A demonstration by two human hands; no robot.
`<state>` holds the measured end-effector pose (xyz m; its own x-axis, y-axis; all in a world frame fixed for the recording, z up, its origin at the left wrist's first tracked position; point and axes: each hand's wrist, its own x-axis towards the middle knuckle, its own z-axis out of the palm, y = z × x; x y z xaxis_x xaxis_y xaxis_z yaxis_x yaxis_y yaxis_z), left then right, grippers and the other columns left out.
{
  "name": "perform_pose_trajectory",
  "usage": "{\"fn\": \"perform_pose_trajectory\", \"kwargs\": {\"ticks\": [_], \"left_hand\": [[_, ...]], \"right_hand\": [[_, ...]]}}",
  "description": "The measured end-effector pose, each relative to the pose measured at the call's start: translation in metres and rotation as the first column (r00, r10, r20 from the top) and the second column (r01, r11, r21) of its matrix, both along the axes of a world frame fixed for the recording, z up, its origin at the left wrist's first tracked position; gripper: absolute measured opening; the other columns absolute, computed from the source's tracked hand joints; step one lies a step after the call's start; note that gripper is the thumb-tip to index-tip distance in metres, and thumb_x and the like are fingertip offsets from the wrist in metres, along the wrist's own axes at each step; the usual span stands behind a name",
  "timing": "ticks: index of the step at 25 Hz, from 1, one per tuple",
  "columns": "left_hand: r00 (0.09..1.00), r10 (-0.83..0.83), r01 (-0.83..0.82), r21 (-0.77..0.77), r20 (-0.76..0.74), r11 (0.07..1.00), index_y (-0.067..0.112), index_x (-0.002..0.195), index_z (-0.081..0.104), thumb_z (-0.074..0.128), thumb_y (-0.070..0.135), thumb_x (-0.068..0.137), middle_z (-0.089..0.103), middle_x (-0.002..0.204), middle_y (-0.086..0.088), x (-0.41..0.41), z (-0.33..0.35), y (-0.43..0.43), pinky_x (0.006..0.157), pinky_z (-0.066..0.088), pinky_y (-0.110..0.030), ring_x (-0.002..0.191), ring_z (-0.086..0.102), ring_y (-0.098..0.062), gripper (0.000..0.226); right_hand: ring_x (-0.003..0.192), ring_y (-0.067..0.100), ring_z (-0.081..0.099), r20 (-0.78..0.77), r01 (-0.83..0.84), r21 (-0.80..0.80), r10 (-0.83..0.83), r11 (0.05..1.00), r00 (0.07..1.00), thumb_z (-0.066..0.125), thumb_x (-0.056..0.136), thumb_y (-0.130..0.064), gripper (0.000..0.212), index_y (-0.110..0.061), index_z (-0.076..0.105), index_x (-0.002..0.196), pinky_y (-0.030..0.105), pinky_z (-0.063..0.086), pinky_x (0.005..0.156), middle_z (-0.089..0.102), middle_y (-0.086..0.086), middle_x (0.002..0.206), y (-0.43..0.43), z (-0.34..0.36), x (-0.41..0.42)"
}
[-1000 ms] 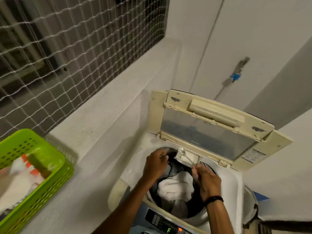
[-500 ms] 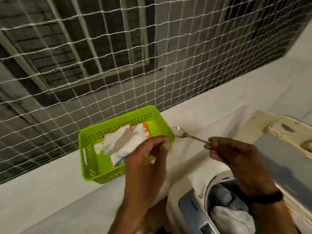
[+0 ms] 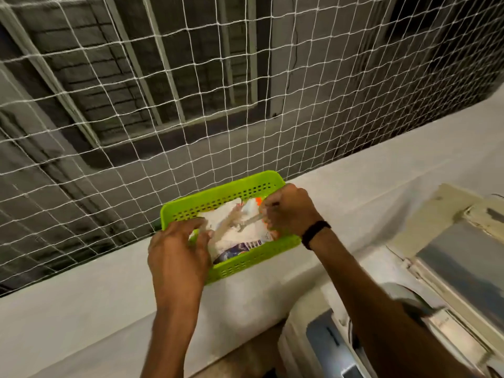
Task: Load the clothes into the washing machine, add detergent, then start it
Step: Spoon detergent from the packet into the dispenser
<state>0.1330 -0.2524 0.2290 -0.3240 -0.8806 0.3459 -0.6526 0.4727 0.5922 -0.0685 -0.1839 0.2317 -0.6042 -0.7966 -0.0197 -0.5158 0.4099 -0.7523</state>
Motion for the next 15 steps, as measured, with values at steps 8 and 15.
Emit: {"fn": "perform_pose_trajectory", "kwargs": {"ticks": [8, 15], "left_hand": [[0.999, -0.038, 0.038, -0.030, -0.017, 0.999, 0.030, 0.088, 0.078, 0.078, 0.026, 0.081, 0.076, 0.099, 0.004, -0.002, -0.015, -0.010, 0.082, 0.047, -0.039, 0.083, 0.058, -0.029, 0.008], [0.997, -0.030, 0.030, -0.006, -0.075, 1.000, 0.028, 0.091, 0.077, 0.077, 0.027, 0.083, 0.076, 0.097, 0.001, -0.001, -0.013, -0.010, 0.082, 0.050, -0.044, 0.082, 0.058, -0.029, 0.008]], "right_hand": [[0.055, 0.032, 0.065, 0.341, -0.038, 0.101, 0.002, 0.994, 0.940, 0.051, 0.065, -0.014, 0.023, -0.015, 0.066, 0.048, 0.034, 0.053, 0.056, 0.066, 0.010, 0.056, -0.004, -0.001, -0.001], [0.058, 0.029, 0.067, 0.380, -0.078, 0.111, 0.030, 0.991, 0.924, 0.059, 0.078, 0.000, 0.014, 0.003, 0.072, 0.072, 0.035, 0.059, 0.061, 0.066, 0.014, 0.060, -0.008, -0.002, 0.010]]}}
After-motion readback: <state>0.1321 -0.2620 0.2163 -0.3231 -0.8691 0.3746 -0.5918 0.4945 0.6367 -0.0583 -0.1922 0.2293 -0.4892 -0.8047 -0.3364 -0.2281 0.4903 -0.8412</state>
